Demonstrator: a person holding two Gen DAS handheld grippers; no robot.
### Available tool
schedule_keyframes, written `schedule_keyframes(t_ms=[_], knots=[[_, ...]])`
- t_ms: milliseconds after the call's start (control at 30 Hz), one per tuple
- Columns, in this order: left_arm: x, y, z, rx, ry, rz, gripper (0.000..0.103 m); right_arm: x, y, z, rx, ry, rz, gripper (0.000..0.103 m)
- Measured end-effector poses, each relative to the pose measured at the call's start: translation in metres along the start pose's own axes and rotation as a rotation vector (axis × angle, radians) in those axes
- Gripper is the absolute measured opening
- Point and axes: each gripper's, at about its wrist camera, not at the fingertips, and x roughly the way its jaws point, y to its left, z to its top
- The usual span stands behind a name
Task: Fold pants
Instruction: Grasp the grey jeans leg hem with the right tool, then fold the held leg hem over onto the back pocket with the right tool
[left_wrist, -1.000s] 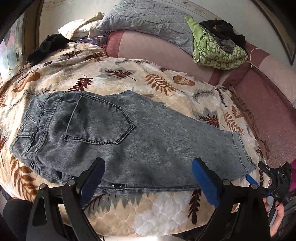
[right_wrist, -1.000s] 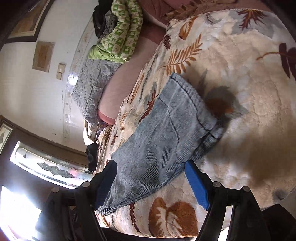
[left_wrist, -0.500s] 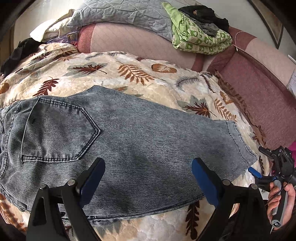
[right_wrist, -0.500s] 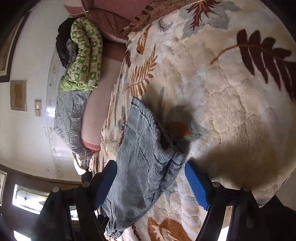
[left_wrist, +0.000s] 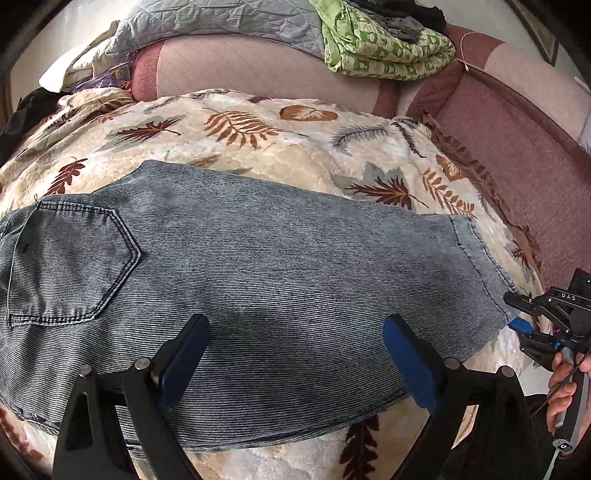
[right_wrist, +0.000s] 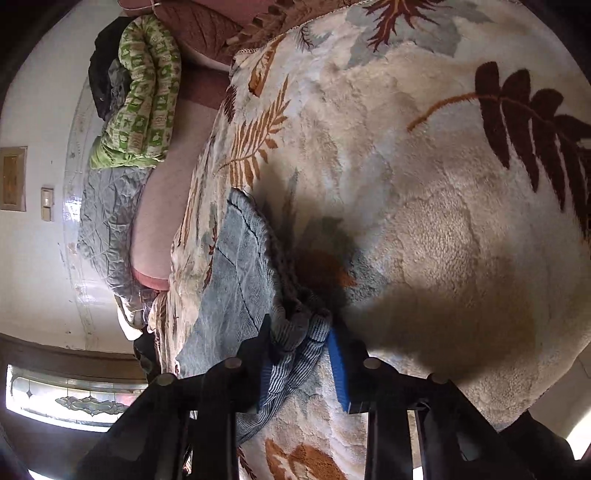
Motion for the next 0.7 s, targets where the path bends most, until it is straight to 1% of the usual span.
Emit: schedule_keyframes(t_ms=[67, 100, 133, 167, 233, 300, 367, 433, 500, 533, 567, 600, 633, 667, 700], knots=[[0.005, -0.009, 0.001, 0.016, 0.004, 0.021, 0.095, 0.000, 0.003, -0.001, -0.038, -0.007, -0.021, 0.025], [0.009, -0.015, 0.001, 0.040, 0.008, 0.052, 0.095, -0.001, 0.005, -0.002, -0.054, -0.013, -0.030, 0.024], [0.013, -0.021, 0.001, 0.070, 0.018, 0.100, 0.095, -0.001, 0.006, -0.003, -0.067, -0.019, -0.036, 0.024], [0.020, -0.026, 0.000, 0.104, 0.041, 0.146, 0.095, -0.001, 0.008, -0.004, -0.081, -0.023, -0.042, 0.024], [0.035, -0.035, -0.004, 0.177, 0.087, 0.216, 0.096, -0.002, 0.012, -0.005, -0.114, -0.032, -0.056, 0.024], [0.033, -0.041, -0.005, 0.223, 0.058, 0.251, 0.096, -0.002, 0.015, -0.007, -0.140, -0.035, -0.067, 0.024], [0.029, -0.042, -0.002, 0.213, 0.061, 0.256, 0.096, -0.002, 0.018, -0.007, -0.157, -0.039, -0.073, 0.024], [0.019, -0.041, 0.002, 0.183, 0.016, 0.219, 0.096, -0.002, 0.019, -0.008, -0.167, -0.039, -0.076, 0.024], [0.017, -0.042, 0.005, 0.168, -0.012, 0.209, 0.096, -0.002, 0.020, -0.008, -0.179, -0.041, -0.081, 0.024], [0.023, -0.042, 0.005, 0.168, 0.009, 0.202, 0.096, -0.001, 0.022, -0.008, -0.184, -0.042, -0.083, 0.024], [0.034, -0.044, 0.004, 0.176, 0.060, 0.190, 0.096, -0.001, 0.022, -0.009, -0.187, -0.043, -0.085, 0.024], [0.047, -0.047, 0.001, 0.201, 0.112, 0.198, 0.096, -0.001, 0.022, -0.009, -0.189, -0.042, -0.087, 0.024], [0.045, -0.050, -0.001, 0.229, 0.071, 0.212, 0.098, -0.001, 0.022, -0.009, -0.190, -0.040, -0.089, 0.024], [0.043, -0.053, -0.002, 0.238, 0.063, 0.222, 0.098, -0.001, 0.023, -0.009, -0.192, -0.041, -0.093, 0.024], [0.042, -0.052, -0.001, 0.224, 0.070, 0.223, 0.098, -0.002, 0.024, -0.009, -0.197, -0.042, -0.096, 0.024]])
